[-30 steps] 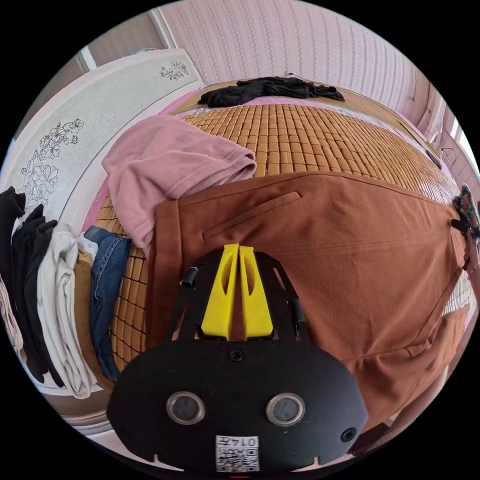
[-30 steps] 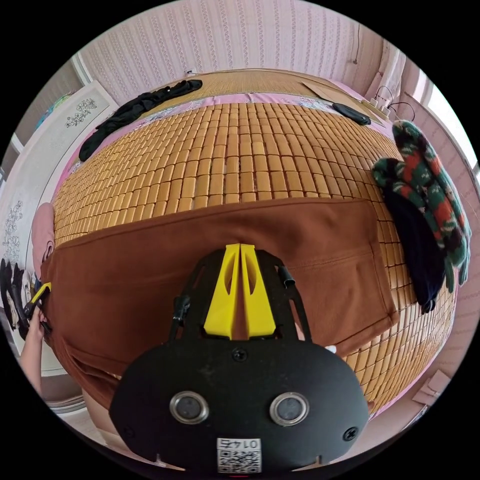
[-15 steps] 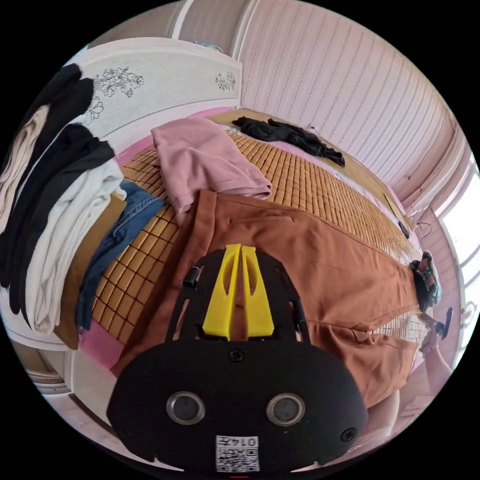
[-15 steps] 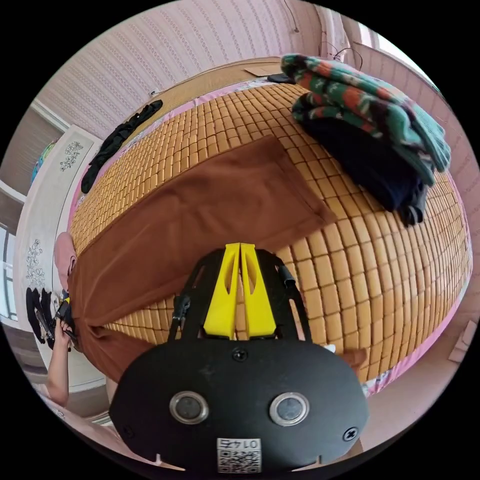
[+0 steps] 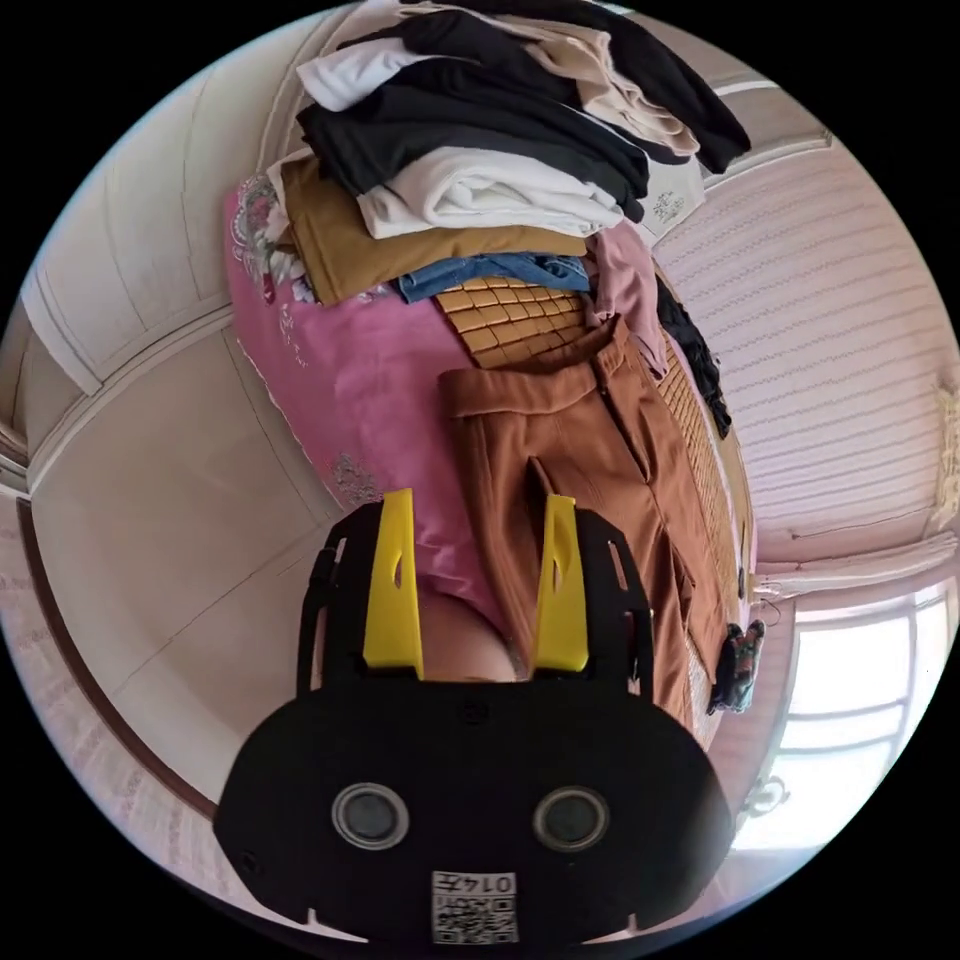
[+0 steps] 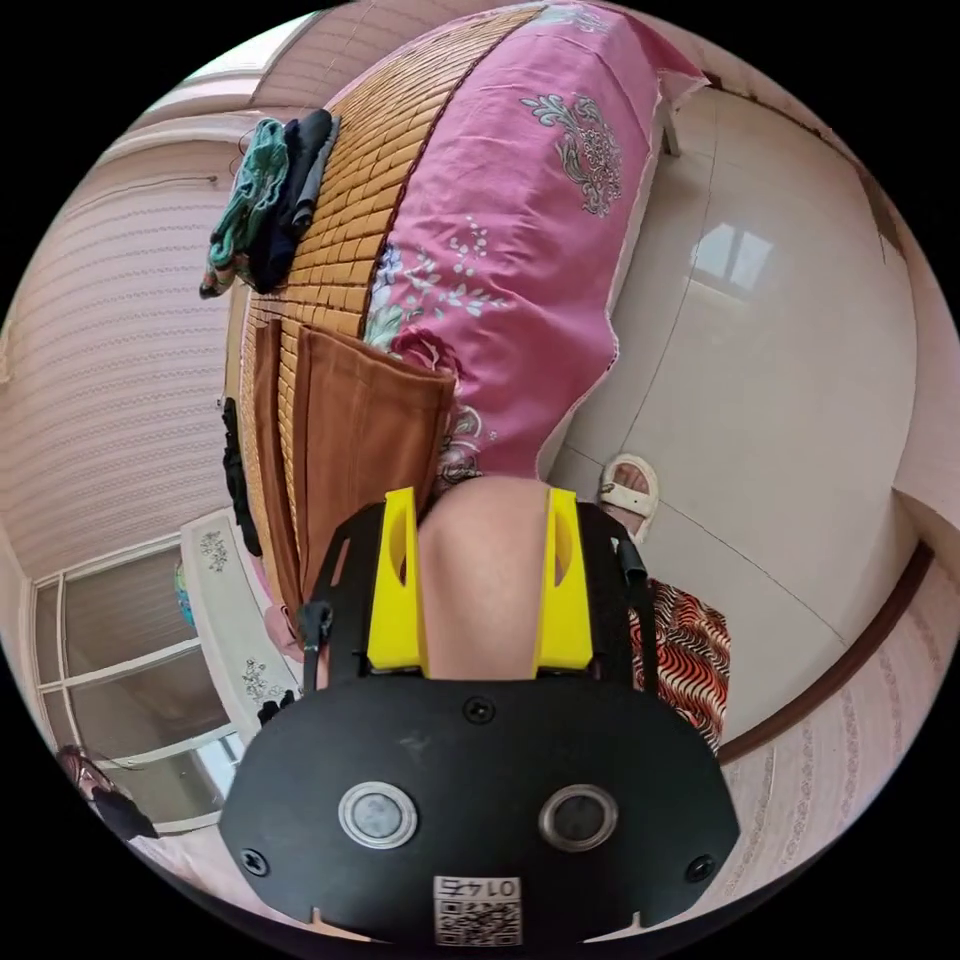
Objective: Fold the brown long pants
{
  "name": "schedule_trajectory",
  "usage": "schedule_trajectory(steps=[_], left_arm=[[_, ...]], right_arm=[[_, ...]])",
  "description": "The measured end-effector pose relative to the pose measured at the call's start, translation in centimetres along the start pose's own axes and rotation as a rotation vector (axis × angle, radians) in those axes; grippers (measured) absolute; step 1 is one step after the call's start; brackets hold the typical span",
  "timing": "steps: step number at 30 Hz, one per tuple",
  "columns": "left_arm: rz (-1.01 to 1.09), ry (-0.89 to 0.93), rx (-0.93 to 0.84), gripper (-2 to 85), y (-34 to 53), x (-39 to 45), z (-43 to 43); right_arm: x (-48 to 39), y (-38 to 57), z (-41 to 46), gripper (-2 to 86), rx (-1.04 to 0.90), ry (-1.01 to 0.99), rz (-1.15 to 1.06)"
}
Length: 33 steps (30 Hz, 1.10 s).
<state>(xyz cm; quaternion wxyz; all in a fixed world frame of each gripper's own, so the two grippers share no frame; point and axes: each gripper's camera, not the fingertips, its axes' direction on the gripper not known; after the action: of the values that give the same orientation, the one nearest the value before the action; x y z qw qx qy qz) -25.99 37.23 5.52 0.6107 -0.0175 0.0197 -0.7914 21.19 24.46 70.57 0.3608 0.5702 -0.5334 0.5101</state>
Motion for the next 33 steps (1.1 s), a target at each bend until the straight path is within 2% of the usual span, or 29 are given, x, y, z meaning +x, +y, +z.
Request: schedule_trajectory(steps=[3,5,7,9,14,23,26,33], left_arm=[[-0.011,0.130,-0.060,17.3,-1.1,0.6,2.4],[0.015,0.062,-0.073,14.7,-1.3,1.1,3.5],[-0.014,-0.104,-0.034,7.3,-0.8,1.0,4.1],[-0.047,-0.083,-0.010,5.1,-0.5,0.2,4.2],[-0.039,0.015,-0.016,2.8,-0.4,-1.9,4.1],[0.142,0.068,-0.009,-0.5,-0.3,-2.9,1.8],[0.193,0.149,0.010,-0.7,-0.3,-3.0,-0.5],[0.433,0.221,0.095,-0.6,-2.5,2.4,-4.5]], right_arm=[[-1.0,-1.4,1.7,15.3,-0.040,0.010,-0.056],[-1.7,-1.9,2.2,11.2,-0.044,-0.054,-0.090],[-2.5,-2.4,2.7,8.9,-0.074,-0.016,-0.134],[-3.0,-2.4,2.4,5.8,-0.074,0.047,-0.193],[-3.6,-2.1,0.7,1.6,-0.071,-0.002,-0.298],[-3.9,-2.0,-1.5,0.8,-0.070,-0.021,-0.384],[-5.4,-2.2,-2.9,0.7,-0.047,-0.020,-0.458],[-15.5,-5.7,-2.2,0.9,-0.041,0.074,-0.721]])
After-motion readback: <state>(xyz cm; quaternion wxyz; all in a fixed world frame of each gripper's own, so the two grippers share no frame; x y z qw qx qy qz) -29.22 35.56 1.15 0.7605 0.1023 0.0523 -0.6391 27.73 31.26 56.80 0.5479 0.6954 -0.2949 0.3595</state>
